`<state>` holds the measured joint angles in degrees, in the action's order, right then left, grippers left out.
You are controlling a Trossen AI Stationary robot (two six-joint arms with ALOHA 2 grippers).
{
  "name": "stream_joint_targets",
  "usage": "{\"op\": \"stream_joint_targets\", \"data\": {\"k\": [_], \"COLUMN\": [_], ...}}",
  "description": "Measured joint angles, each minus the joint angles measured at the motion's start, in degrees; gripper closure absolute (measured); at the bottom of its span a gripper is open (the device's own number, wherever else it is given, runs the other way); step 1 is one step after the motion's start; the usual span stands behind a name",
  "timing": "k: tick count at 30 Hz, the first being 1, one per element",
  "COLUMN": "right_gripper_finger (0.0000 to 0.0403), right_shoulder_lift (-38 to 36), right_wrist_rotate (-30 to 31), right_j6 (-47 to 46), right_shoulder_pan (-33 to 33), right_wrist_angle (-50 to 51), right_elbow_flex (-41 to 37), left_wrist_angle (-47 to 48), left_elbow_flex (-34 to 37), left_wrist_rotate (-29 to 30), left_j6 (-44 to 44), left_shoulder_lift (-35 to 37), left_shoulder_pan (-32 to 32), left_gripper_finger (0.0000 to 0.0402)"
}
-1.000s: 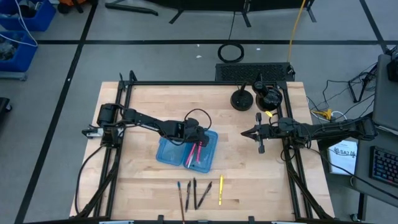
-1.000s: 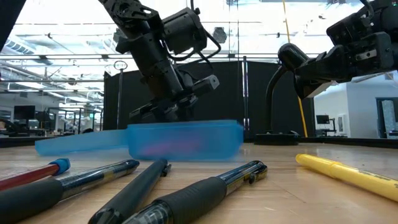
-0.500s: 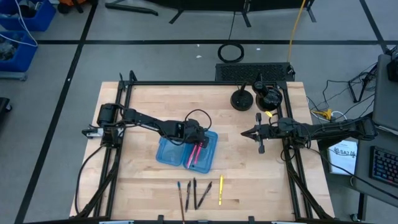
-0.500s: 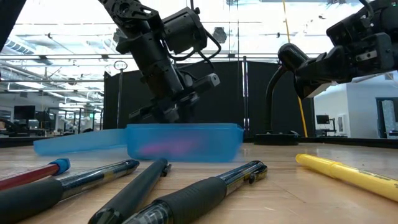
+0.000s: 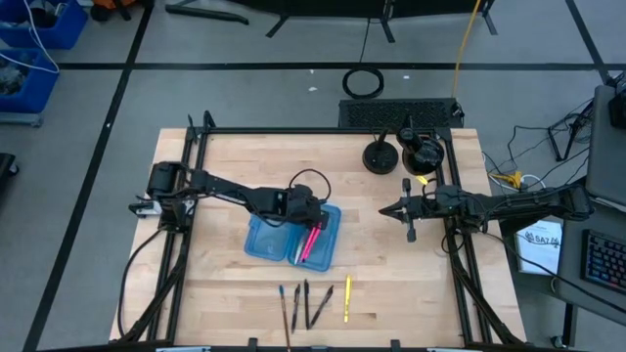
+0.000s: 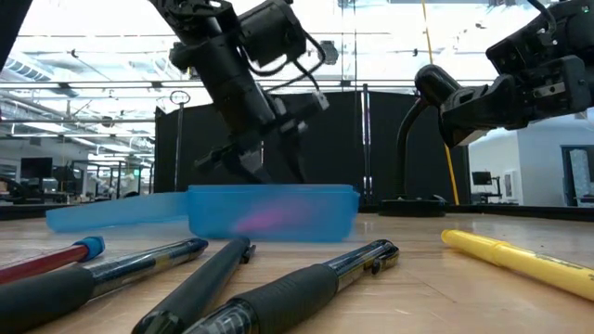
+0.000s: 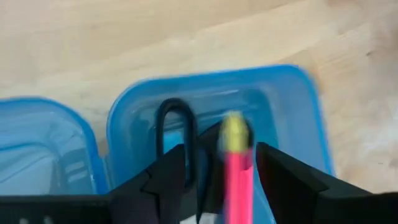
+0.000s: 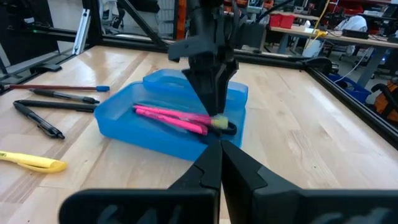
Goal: Pick & place school supplies into a supply box
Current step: Put the pink pencil into the blue supply box, then adjust the blue supply box
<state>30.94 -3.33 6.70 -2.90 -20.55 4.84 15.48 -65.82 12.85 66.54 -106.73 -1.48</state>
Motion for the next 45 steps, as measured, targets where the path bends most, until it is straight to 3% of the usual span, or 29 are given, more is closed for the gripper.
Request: {"op": "stream_joint_targets", "data": {"k": [6,10,14,20,29,32,35,42,45], "right_gripper_finger": [0.0403,0.0403,0.0403,0.0403,0.0403,0.0403,0.0403,0.0403,0.0403], "right_shoulder_lift": [-0.09,-0.07,-0.07,-0.1,-0.09,-0.07,-0.09,-0.07,0.38], "right_wrist_rotate": [-0.03,-0.02,-0.02,-0.01,0.0,0.0,0.0,0.02,-0.68], "right_j6": [-0.02,-0.02,-0.01,0.03,-0.02,-0.02,-0.02,-1.71,-3.32], "right_shoulder_pan": [0.0,0.0,0.0,0.0,0.0,0.0,0.0,0.0,0.0], "right_wrist_angle": [-0.36,-0.38,-0.2,-0.21,-0.26,-0.76,-1.1,-0.95,-0.39], "right_elbow_flex": [0.0,0.0,0.0,0.0,-0.02,-0.02,-0.02,-0.02,-0.02], "left_wrist_angle": [1.42,3.13,6.1,12.69,17.65,15.54,12.36,13.35,13.53], "left_elbow_flex": [-0.02,-0.02,-0.04,-0.04,3.69,9.84,18.42,35.95,40.53], "left_wrist_rotate": [1.69,3.54,8.46,21.3,30.83,32.37,30.36,27.6,22.55], "left_j6": [-0.39,-3.54,-10.51,-20.24,-30.71,-27.78,-22.99,-0.14,4.99], "left_shoulder_lift": [2.91,5.07,9.42,17.44,23.05,27.13,32.62,41.8,42.14], "left_shoulder_pan": [-0.15,-0.7,-2.41,-9.32,-22.28,-22.78,-20.76,-17.73,-15.48], "left_gripper_finger": [0.0205,0.0227,0.0281,0.0391,0.0398,0.0399,0.0399,0.04,0.04]}}
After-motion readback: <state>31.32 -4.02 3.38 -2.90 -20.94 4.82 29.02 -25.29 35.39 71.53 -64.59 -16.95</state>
